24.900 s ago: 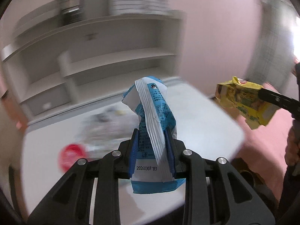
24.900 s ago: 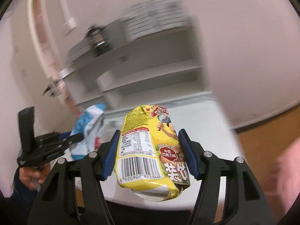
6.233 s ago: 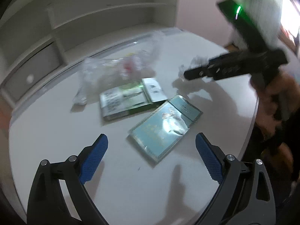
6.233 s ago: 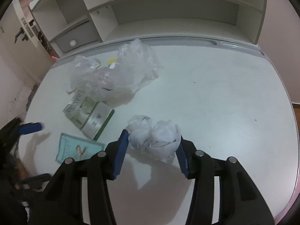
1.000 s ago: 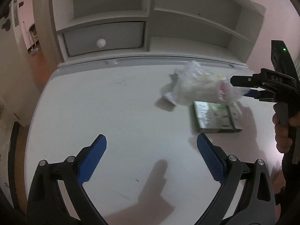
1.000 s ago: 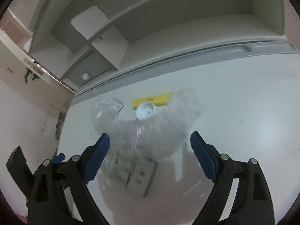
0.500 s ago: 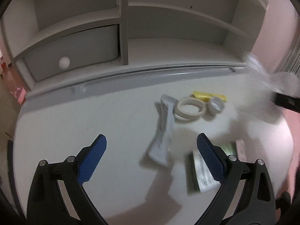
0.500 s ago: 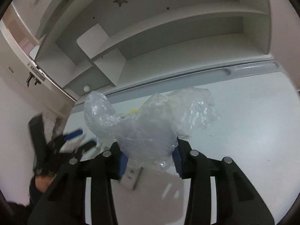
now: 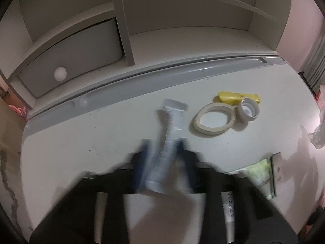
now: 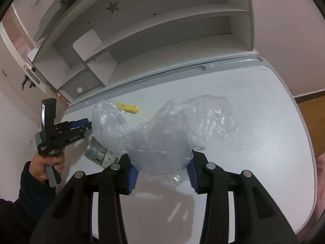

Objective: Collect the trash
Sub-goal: 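Grasp the clear plastic bag with the right tool while the left grasps the white tube, then carry the bag and tube over the black bin and open both tools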

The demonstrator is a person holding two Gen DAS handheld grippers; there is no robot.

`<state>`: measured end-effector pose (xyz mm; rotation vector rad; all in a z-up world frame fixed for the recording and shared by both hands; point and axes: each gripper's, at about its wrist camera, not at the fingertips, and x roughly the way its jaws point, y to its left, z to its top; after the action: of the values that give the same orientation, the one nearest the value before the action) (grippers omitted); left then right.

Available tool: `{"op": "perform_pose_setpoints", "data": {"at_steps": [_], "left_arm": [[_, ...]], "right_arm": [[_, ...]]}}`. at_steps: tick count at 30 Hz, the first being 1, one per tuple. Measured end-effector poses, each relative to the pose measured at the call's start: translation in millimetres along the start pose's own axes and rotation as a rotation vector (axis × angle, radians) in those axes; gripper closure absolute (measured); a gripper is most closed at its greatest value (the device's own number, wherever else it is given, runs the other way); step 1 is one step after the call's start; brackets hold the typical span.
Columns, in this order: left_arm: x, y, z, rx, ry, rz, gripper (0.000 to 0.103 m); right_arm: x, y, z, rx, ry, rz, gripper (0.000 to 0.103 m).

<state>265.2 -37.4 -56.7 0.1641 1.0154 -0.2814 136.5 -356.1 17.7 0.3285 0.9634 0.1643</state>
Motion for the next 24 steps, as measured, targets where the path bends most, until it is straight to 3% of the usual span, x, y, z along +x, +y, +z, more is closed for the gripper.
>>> {"op": "perform_pose_setpoints", "data": {"at_steps": [5, 9, 13, 17, 21, 24], "left_arm": [[-33.0, -20.3, -1.8, 0.001, -0.064, -0.006, 0.090], [-68.7, -74.0, -2.2, 0.076, -0.133, -0.075, 0.090], [-99.7, -165.8, -11.0, 0.209, -0.191, -0.243, 0.090], [-114.2, -278.9, -33.5, 0.355, -0.184, -0.429, 0.090], [-123.7, -397.4, -77.8, 0.494, -0.117, -0.652, 0.090], [-124.9, -472.1, -116.2, 0.624, -0.080, -0.746, 0.090]], "right_arm": [[-46.7, -45.7, -24.5, 0.079, -0.081, -0.084, 0.062], [-96.2, -100.1, -60.3, 0.195, -0.152, -0.189, 0.062], [-157.5, -167.4, -121.8, 0.357, -0.217, -0.337, 0.062], [-211.9, -225.8, -198.3, 0.516, -0.252, -0.509, 0.062], [-247.3, -272.7, -274.7, 0.669, -0.241, -0.661, 0.062], [-261.7, -305.4, -333.7, 0.790, -0.208, -0.732, 0.062]]}}
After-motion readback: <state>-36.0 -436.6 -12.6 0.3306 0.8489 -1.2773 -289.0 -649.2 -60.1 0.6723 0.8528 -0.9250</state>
